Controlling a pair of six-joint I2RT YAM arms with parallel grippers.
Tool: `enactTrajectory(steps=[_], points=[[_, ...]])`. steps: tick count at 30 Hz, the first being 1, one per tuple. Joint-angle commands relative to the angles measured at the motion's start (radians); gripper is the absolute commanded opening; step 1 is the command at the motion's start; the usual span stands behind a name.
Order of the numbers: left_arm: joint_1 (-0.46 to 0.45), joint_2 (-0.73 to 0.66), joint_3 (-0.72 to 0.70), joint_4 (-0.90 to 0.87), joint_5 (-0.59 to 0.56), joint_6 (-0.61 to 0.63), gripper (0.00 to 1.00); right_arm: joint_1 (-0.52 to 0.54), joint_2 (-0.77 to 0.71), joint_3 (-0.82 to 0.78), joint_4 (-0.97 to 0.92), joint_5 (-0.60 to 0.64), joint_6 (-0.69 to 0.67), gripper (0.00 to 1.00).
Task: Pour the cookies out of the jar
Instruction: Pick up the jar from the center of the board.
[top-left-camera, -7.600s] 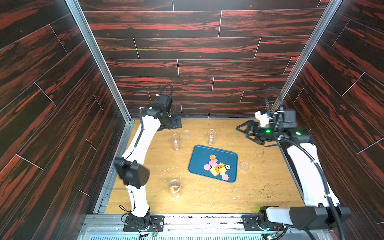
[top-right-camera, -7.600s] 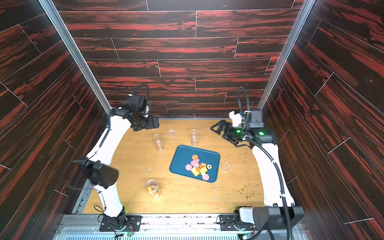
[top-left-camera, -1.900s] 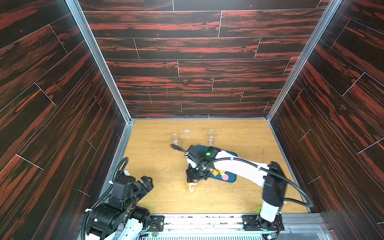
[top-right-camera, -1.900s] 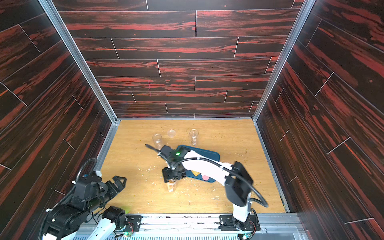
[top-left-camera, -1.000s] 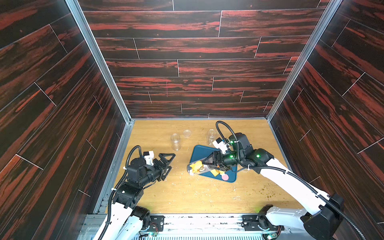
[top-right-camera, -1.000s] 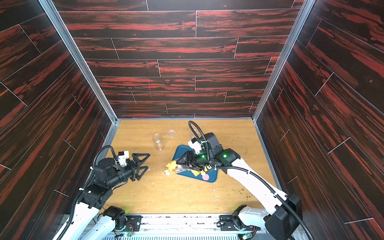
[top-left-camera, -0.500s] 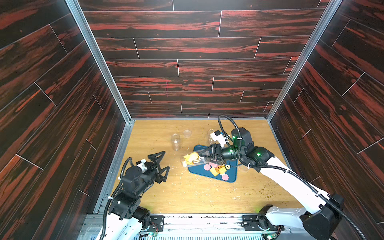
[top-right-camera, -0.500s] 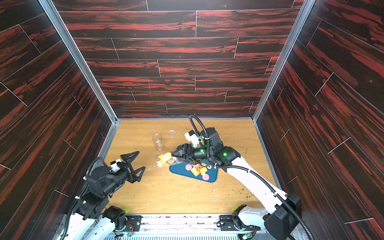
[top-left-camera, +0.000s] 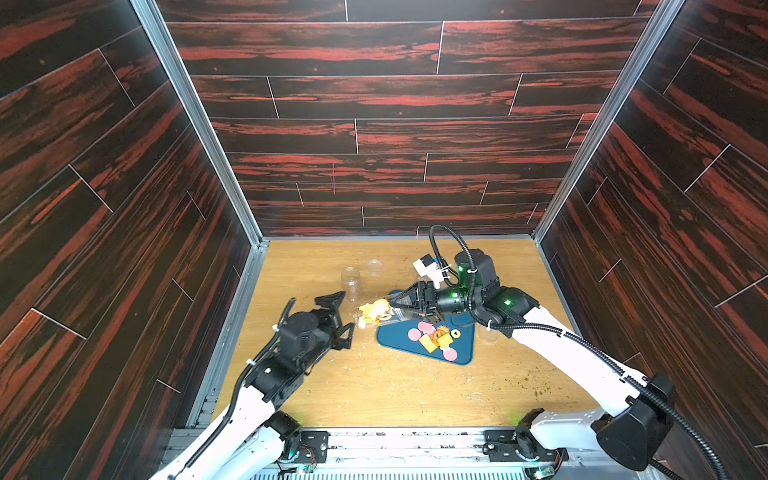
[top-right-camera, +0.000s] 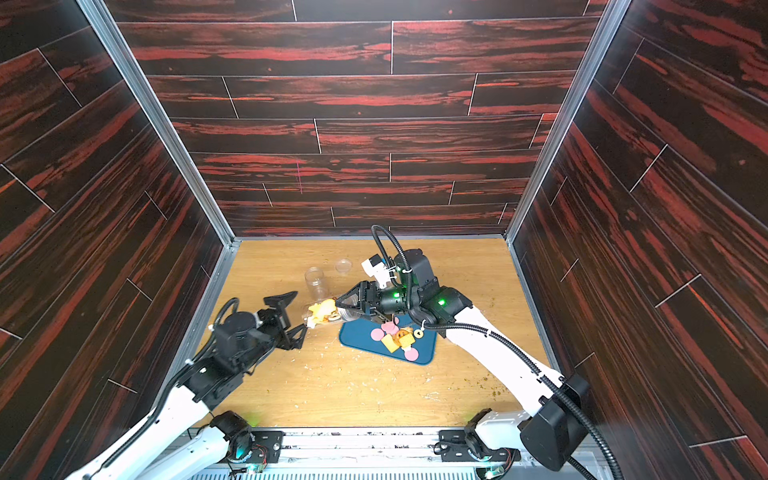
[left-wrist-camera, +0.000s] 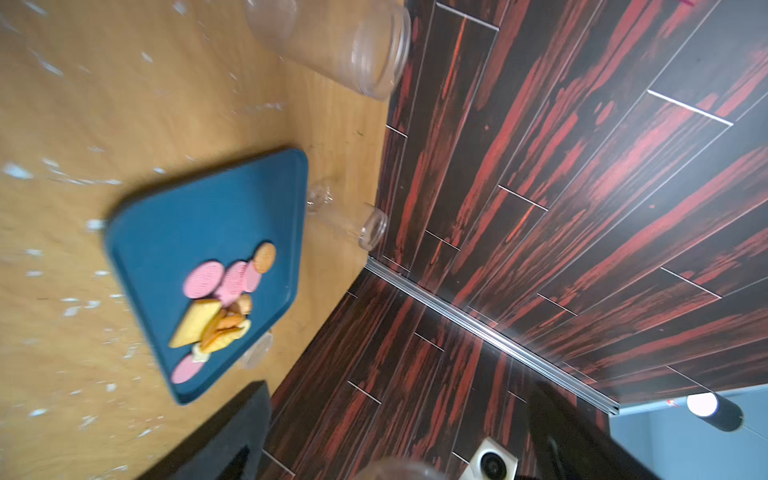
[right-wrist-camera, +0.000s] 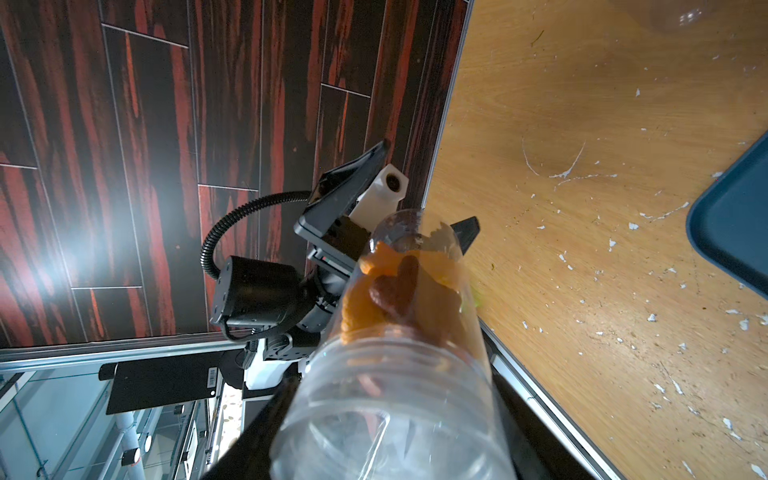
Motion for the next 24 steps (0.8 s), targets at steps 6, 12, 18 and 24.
enactTrajectory(steps=[6, 12, 18, 24], points=[[-0.08, 0.117, 0.046, 0.213, -0.086, -0.096, 0.98, 0.013, 0.024, -0.005, 0.064, -0.012, 0.013, 0.61], [-0.098, 0.168, 0.077, 0.258, -0.028, -0.097, 0.96, 0.013, 0.022, -0.017, 0.066, -0.009, 0.008, 0.61], [-0.103, 0.153, 0.079, 0.266, 0.023, -0.06, 0.94, 0.01, 0.029, -0.015, 0.048, -0.008, -0.013, 0.61], [-0.103, 0.074, 0.01, 0.267, 0.08, -0.003, 0.94, -0.007, 0.02, -0.004, 0.018, -0.011, -0.034, 0.61]])
